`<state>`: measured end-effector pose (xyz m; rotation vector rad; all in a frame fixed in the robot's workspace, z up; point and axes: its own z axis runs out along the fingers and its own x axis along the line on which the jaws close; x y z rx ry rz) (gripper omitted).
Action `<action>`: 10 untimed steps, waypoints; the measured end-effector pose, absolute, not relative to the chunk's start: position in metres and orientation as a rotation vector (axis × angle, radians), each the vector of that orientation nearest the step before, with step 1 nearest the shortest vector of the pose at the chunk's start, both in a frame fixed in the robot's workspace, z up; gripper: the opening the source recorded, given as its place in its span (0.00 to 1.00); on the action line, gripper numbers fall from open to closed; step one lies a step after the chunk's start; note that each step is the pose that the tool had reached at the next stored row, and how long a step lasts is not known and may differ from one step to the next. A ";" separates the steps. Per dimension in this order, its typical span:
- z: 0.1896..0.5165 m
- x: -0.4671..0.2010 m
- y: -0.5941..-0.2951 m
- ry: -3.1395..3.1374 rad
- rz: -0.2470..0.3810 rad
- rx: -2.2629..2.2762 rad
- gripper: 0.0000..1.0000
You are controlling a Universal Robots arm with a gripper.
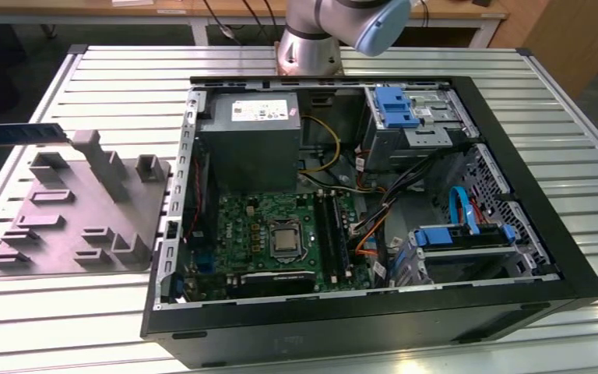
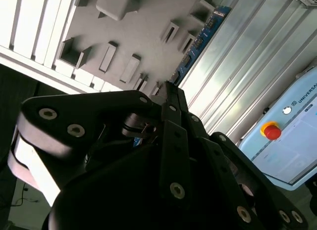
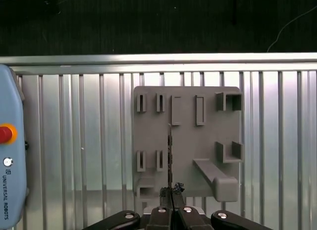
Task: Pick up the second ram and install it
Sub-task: 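Pick up the second ram and move it above second insertion slot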
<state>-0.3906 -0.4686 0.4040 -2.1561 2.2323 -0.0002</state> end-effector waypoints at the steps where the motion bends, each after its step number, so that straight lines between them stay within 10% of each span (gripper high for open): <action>1: 0.404 -0.388 -0.469 2.232 0.000 -2.156 0.11; 10: 0.404 -0.368 -0.469 2.232 0.000 -2.156 0.11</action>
